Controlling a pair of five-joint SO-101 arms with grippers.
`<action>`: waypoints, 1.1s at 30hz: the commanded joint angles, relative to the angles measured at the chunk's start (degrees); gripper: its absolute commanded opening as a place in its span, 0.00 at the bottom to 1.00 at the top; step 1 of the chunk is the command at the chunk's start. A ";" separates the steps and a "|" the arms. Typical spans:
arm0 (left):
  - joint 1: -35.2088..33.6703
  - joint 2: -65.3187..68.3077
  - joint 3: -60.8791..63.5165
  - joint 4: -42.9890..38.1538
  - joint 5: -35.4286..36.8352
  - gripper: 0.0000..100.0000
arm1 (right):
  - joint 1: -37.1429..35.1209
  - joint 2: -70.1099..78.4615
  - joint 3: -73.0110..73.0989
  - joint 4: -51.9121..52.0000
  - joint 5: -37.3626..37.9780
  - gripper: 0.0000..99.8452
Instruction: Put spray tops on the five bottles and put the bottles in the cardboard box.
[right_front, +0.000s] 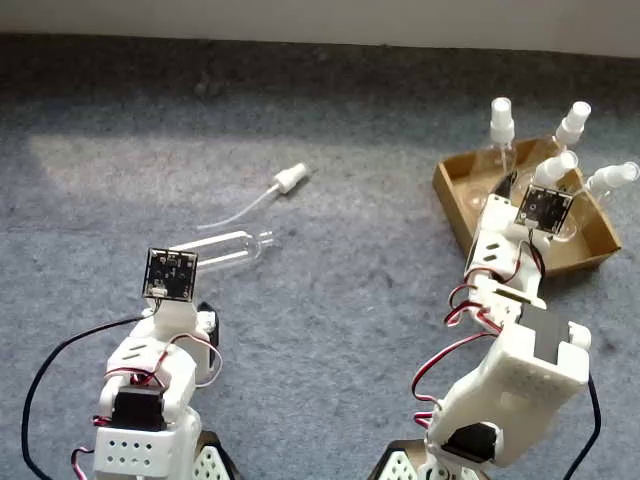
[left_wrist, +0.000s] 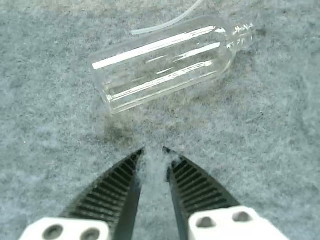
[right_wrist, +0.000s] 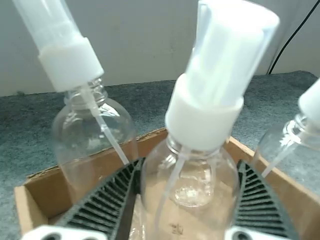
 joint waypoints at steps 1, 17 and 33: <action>-0.66 -0.04 1.10 -1.23 -0.35 0.00 | -1.01 -1.01 -2.07 -0.84 0.79 0.25; -0.66 -0.04 1.10 -1.14 -0.35 0.00 | -1.01 -1.01 -1.89 -0.75 1.05 0.25; -0.66 -0.04 1.10 -1.14 -0.35 0.00 | -1.01 -1.01 -1.80 -0.75 0.97 0.29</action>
